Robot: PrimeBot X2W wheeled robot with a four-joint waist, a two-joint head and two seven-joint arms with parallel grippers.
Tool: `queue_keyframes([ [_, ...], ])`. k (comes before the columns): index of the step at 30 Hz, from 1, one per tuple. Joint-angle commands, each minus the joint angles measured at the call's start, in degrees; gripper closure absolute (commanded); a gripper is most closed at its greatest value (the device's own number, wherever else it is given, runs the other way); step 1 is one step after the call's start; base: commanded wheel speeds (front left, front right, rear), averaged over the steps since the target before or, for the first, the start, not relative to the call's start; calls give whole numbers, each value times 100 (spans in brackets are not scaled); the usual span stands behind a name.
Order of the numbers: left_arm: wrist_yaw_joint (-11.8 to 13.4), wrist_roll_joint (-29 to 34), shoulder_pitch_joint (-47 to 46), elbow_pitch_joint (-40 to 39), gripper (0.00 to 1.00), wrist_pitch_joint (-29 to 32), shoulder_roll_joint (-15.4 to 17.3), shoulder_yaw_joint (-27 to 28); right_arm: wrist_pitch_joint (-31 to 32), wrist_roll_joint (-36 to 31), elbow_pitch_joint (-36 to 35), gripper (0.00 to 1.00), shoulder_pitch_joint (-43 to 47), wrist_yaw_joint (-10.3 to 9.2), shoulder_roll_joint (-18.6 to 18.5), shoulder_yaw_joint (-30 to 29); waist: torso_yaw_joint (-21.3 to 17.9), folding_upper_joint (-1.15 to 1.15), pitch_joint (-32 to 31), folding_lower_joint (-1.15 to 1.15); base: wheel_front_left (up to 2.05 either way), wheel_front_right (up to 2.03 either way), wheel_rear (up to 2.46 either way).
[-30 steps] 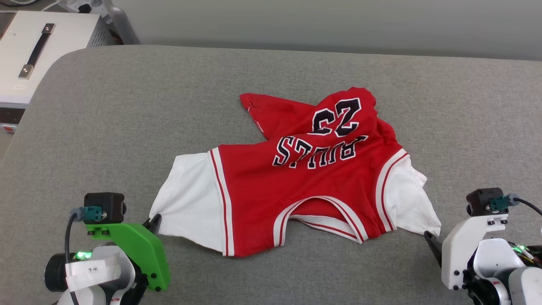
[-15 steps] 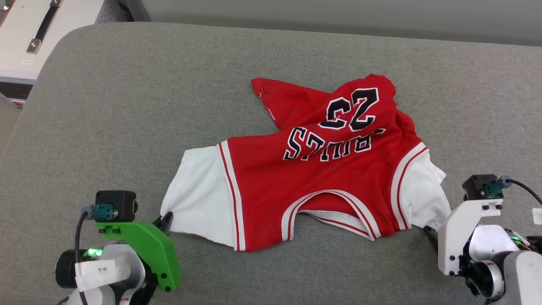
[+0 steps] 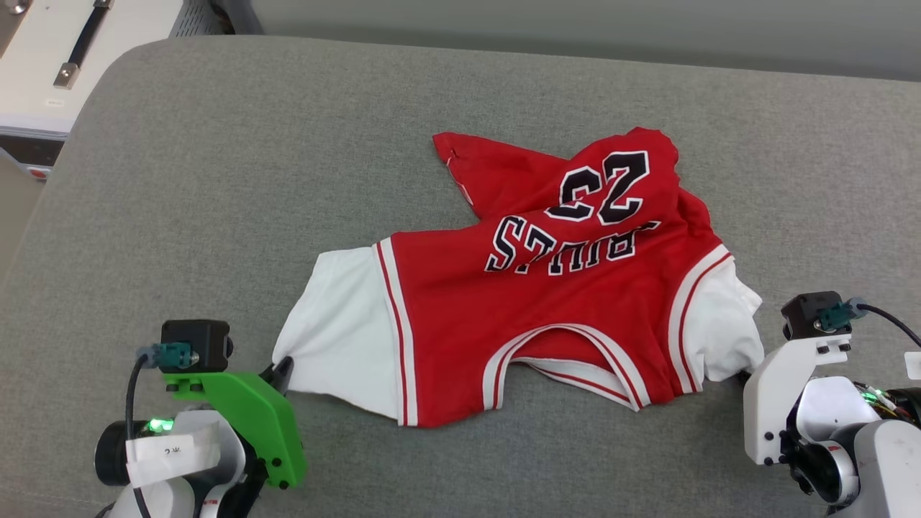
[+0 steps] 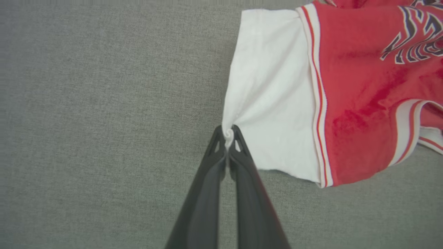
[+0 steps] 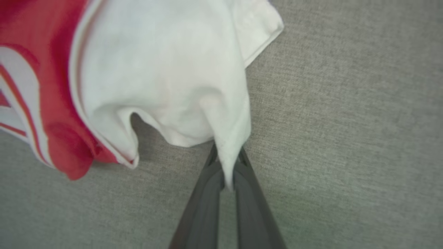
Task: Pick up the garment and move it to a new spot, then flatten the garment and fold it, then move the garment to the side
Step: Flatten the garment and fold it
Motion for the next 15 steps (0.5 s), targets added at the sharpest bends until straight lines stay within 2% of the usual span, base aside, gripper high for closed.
queue_keyframes([
  [1, 10, -17, -33, -1, 100, -43, 39, 55, -39, 62, 81, 100, 8, -4, -53, 7, -54, 0, -127, 0, 0, 0, 0],
  [10, 30, -85, 97, -311, 100, 83, 269, 227, -253, 413, -455, 100, -41, -4, -656, -394, -232, 0, -661, 0, 0, 0, 0],
  [15, 23, -230, 120, -762, 100, 199, 368, 363, -222, 599, -874, 100, -95, -4, -811, -563, -340, 0, -894, 0, 0, 0, 0],
])
